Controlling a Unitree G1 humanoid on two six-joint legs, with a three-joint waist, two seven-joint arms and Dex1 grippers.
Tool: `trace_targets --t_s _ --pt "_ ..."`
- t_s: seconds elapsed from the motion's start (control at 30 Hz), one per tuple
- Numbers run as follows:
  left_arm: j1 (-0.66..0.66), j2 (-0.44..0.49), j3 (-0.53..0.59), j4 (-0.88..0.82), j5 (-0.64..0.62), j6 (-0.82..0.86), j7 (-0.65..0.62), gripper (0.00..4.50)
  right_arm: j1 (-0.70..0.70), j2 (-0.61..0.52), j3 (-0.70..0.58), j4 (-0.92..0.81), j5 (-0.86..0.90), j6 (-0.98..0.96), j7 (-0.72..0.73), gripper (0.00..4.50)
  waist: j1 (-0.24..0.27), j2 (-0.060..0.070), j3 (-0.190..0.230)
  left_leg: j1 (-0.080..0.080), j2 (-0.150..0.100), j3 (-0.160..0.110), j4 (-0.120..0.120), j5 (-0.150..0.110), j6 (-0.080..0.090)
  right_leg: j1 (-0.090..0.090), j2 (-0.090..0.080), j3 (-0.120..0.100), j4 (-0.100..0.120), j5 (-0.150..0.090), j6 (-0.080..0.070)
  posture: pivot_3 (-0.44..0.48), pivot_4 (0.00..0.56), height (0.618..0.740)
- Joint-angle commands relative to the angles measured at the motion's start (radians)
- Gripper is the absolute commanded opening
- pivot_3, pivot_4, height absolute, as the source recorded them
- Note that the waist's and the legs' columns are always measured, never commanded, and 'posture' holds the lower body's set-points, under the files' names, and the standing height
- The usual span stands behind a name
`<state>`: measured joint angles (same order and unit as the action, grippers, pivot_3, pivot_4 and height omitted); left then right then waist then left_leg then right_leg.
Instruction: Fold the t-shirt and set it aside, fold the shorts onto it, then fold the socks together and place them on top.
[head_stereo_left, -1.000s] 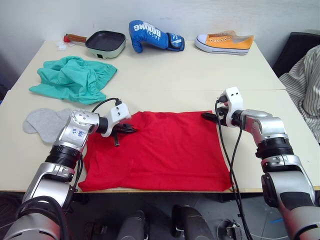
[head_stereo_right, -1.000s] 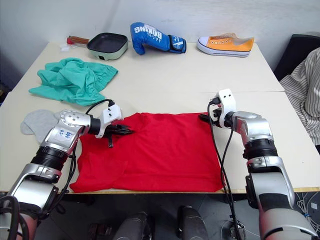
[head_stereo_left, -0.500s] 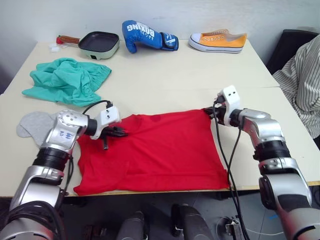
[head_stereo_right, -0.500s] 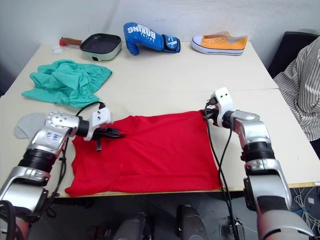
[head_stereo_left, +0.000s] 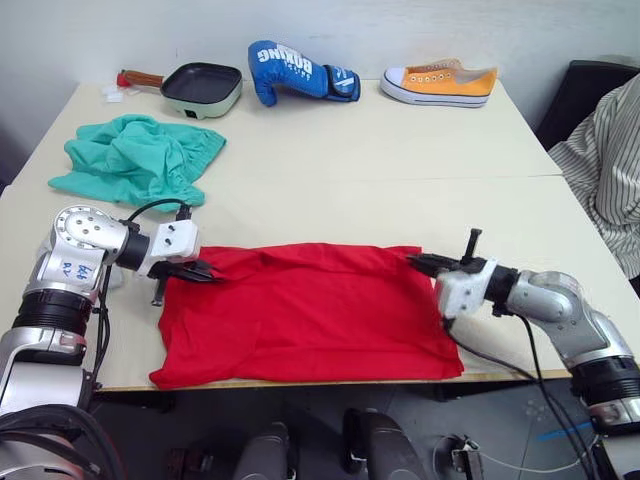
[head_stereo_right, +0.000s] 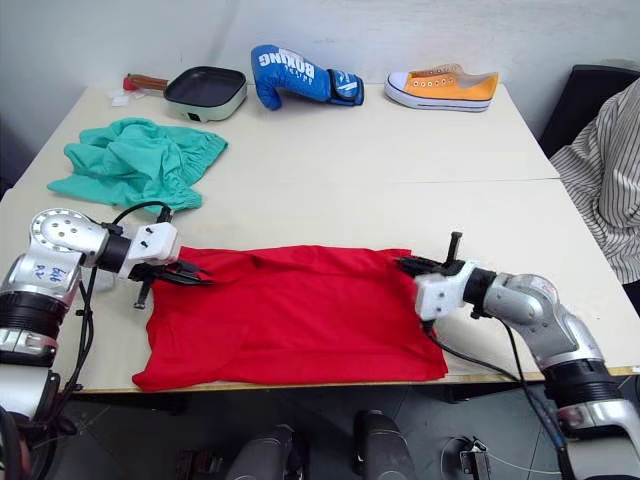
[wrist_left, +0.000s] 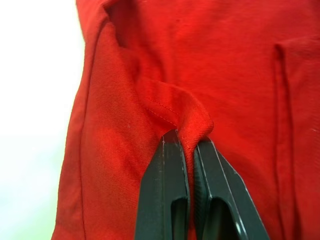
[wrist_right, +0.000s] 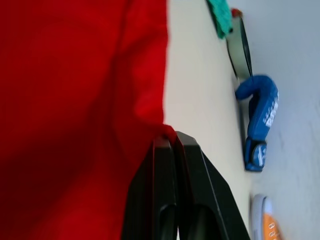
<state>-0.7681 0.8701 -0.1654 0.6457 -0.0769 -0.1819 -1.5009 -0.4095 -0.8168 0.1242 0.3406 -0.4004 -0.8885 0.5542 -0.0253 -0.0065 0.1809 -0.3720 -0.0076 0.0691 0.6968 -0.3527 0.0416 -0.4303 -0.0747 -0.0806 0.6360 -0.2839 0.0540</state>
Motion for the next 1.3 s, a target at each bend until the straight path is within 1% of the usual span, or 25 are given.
trace_targets --t_s 0.03,0.13,0.3,0.37,0.5,0.6,0.67,0.7,0.77,0.83,0.87,0.97,1.0,1.03,1.1,1.13,1.2,1.23,1.27,1.3 --pt "0.007 0.045 0.038 -0.038 -0.068 0.122 -0.092 0.00 -0.020 -0.027 0.001 0.061 -0.090 -0.128 -0.110 0.03 0.000 0.000 0.000 0.000 0.000 0.000 0.000 0.000 0.000 0.000 0.000 0.000 0.000 0.000 0.000 0.000 0.150 0.740" --pt "-0.005 0.091 0.022 -0.054 -0.127 0.230 -0.114 0.00 -0.039 -0.033 -0.005 0.109 -0.096 -0.137 -0.147 0.03 -0.003 0.000 0.000 0.000 0.000 0.000 0.000 0.000 0.000 0.000 0.000 0.000 0.001 0.000 0.000 0.000 0.150 0.740" --pt "-0.065 0.124 -0.014 0.014 -0.153 0.254 -0.114 0.00 -0.056 -0.006 0.004 0.202 0.029 -0.053 -0.089 0.03 0.001 0.000 0.000 0.001 0.001 0.000 0.001 0.000 0.000 0.001 0.001 0.001 0.001 0.000 0.000 0.000 0.150 0.740" --pt "-0.085 0.126 -0.026 0.048 -0.139 0.232 -0.114 0.00 -0.063 -0.003 0.021 0.203 0.046 -0.042 -0.061 0.03 0.003 0.000 0.000 0.001 0.001 -0.001 0.001 0.000 0.000 0.002 0.001 0.000 0.000 0.000 0.000 0.000 0.150 0.740" --pt "-0.072 0.128 -0.056 0.100 -0.090 0.116 -0.114 0.00 -0.061 -0.010 0.049 0.194 0.041 -0.041 -0.034 0.03 0.001 0.000 0.000 0.001 0.001 0.000 0.001 0.000 0.001 0.002 0.001 0.000 0.000 0.000 0.000 0.000 0.150 0.740" --pt "-0.057 0.113 -0.055 0.100 -0.079 0.088 -0.113 0.00 -0.050 -0.021 0.062 0.191 0.037 -0.045 -0.024 0.03 0.000 0.000 0.000 0.001 0.001 0.000 0.001 0.000 0.001 0.002 0.001 0.000 0.001 0.000 0.000 0.000 0.150 0.740" --pt "-0.046 0.106 -0.052 0.083 -0.080 0.097 -0.110 0.00 -0.037 -0.025 0.064 0.175 0.042 -0.040 -0.017 0.03 0.000 0.000 0.000 0.001 0.001 0.000 0.001 0.000 0.001 0.002 0.001 0.000 0.001 0.000 0.000 0.000 0.150 0.740" --pt "-0.039 0.104 -0.047 0.073 -0.085 0.110 -0.105 0.25 -0.026 -0.030 0.064 0.157 0.053 -0.032 -0.003 0.20 0.000 0.000 0.000 0.001 0.001 0.000 0.001 0.000 0.001 0.002 0.001 0.000 0.001 0.000 0.000 0.000 0.150 0.740" --pt "-0.025 0.109 -0.041 0.045 -0.103 0.141 -0.110 0.78 0.002 -0.041 0.057 0.109 0.086 0.007 0.034 0.70 0.003 0.000 0.000 0.001 0.001 -0.001 0.002 0.000 0.001 0.002 0.001 0.000 0.001 0.000 0.000 0.000 0.150 0.740" --pt "-0.011 0.118 -0.030 0.008 -0.129 0.184 -0.114 1.36 0.032 -0.052 0.039 0.056 0.123 0.053 0.060 1.31 0.003 0.000 0.000 0.001 0.001 -0.001 0.002 0.000 0.001 0.002 0.000 0.000 0.001 0.000 0.000 0.000 0.150 0.740" --pt "-0.003 0.125 -0.019 -0.018 -0.152 0.218 -0.114 1.72 0.052 -0.062 0.027 0.021 0.159 0.087 0.080 1.69 0.004 0.000 0.000 0.001 0.001 -0.001 0.002 0.000 0.001 0.002 0.000 0.001 0.001 0.000 0.000 0.000 0.150 0.740" --pt "0.027 0.191 0.006 -0.168 -0.298 0.446 -0.114 2.64 0.152 -0.107 -0.041 -0.179 0.346 0.280 0.159 2.69 0.009 -0.001 0.000 0.001 0.001 -0.002 0.002 0.000 0.001 0.002 0.000 0.000 0.001 0.000 0.000 0.000 0.150 0.740" --pt "0.036 0.207 0.025 -0.211 -0.346 0.517 -0.114 3.00 0.188 -0.117 -0.069 -0.267 0.426 0.380 0.183 3.05 0.010 0.000 0.000 0.000 0.001 -0.002 0.001 0.000 0.001 0.002 0.000 0.000 0.000 0.000 0.000 0.000 0.150 0.740" --pt "0.033 0.208 0.061 -0.244 -0.394 0.601 -0.104 3.30 0.216 -0.119 -0.100 -0.367 0.527 0.513 0.191 3.05 0.012 0.000 0.000 0.000 0.001 -0.003 0.002 0.000 0.001 0.002 0.000 0.000 0.000 0.000 0.000 0.000 0.150 0.740" --pt "0.021 0.195 0.120 -0.296 -0.481 0.751 -0.060 3.30 0.240 -0.101 -0.147 -0.529 0.696 0.762 0.171 3.05 0.014 0.000 0.000 0.001 0.001 -0.004 0.002 0.000 0.001 0.003 0.000 0.000 0.000 0.000 0.000 0.000 0.150 0.740" --pt "0.018 0.189 0.139 -0.315 -0.506 0.798 -0.042 3.30 0.241 -0.093 -0.162 -0.578 0.741 0.846 0.159 3.05 0.014 0.000 0.000 0.001 0.001 -0.004 0.003 0.000 0.001 0.003 0.000 0.000 0.001 0.000 0.000 0.000 0.150 0.740" --pt "-0.003 0.127 0.179 -0.336 -0.539 0.880 0.067 3.30 0.200 -0.045 -0.154 -0.665 0.825 1.028 0.105 3.05 0.019 0.000 0.000 0.003 0.001 -0.004 0.003 0.000 0.001 0.004 0.000 0.000 0.001 0.000 0.000 0.000 0.150 0.740" --pt "-0.002 0.086 0.188 -0.341 -0.516 0.863 0.133 3.33 0.164 -0.007 -0.135 -0.688 0.842 1.100 0.072 2.87 0.022 -0.001 0.000 0.004 0.001 -0.005 0.003 0.000 0.000 0.005 0.000 0.000 0.001 0.000 0.000 0.000 0.150 0.740" --pt "0.004 0.046 0.186 -0.342 -0.473 0.825 0.202 3.14 0.128 0.036 -0.115 -0.701 0.851 1.166 0.034 2.66 0.023 -0.001 0.000 0.004 0.001 -0.005 0.003 0.000 0.000 0.005 0.000 0.000 0.001 0.000 0.000 0.000 0.150 0.740" --pt "0.010 0.023 0.184 -0.343 -0.440 0.796 0.243 2.94 0.104 0.066 -0.105 -0.709 0.850 1.213 0.011 2.45 0.024 0.000 0.000 0.004 0.001 -0.005 0.003 0.000 0.000 0.005 -0.001 0.001 0.001 0.000 0.000 0.000 0.150 0.740"
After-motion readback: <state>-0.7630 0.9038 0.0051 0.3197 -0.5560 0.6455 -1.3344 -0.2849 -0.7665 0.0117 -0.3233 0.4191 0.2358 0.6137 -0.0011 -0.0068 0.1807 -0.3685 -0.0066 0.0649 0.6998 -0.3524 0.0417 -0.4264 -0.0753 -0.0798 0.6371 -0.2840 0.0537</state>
